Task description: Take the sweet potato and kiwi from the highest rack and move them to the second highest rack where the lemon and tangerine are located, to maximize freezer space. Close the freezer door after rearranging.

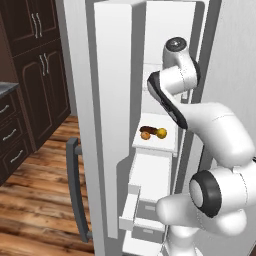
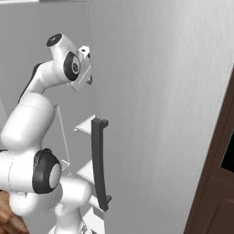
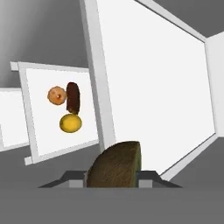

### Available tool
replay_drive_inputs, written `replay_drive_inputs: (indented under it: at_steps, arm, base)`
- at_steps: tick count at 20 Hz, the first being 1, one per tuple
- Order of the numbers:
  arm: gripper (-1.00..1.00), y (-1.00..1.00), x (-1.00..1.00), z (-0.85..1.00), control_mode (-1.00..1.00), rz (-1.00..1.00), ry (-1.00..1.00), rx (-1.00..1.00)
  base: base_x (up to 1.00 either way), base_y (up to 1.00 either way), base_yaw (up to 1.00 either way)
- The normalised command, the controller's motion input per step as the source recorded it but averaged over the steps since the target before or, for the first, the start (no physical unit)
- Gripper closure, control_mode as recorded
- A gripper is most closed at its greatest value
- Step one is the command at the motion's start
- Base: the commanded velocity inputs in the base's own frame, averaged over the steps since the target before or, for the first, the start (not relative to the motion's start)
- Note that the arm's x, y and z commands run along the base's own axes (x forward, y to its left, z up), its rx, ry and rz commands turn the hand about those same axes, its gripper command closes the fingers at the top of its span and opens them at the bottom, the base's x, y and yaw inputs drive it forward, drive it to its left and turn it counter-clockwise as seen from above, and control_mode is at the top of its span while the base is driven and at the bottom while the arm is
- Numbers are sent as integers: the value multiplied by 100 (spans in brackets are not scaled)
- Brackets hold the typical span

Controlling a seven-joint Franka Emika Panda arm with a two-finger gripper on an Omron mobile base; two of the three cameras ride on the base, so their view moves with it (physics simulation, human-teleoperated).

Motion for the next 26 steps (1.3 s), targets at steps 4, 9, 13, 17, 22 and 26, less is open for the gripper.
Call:
replay_drive_inputs:
  at_steps: [4,9,13,17,22,26]
  arm:
    - [100,10,-74,-4,-100,25,0,0]
    - [100,13,-68,-15,-100,28,0,0]
    - [100,24,-54,-31,-100,21,0,0]
    - [100,25,-33,-45,-100,10,0,-7]
    - [100,8,-2,-50,-100,0,0,-14]
    - [100,0,0,-40,-100,0,0,-2]
  base:
    - [0,0,0]
    - [0,0,0]
    - [0,0,0]
    - [0,0,0]
    - [0,0,0]
    - [0,0,0]
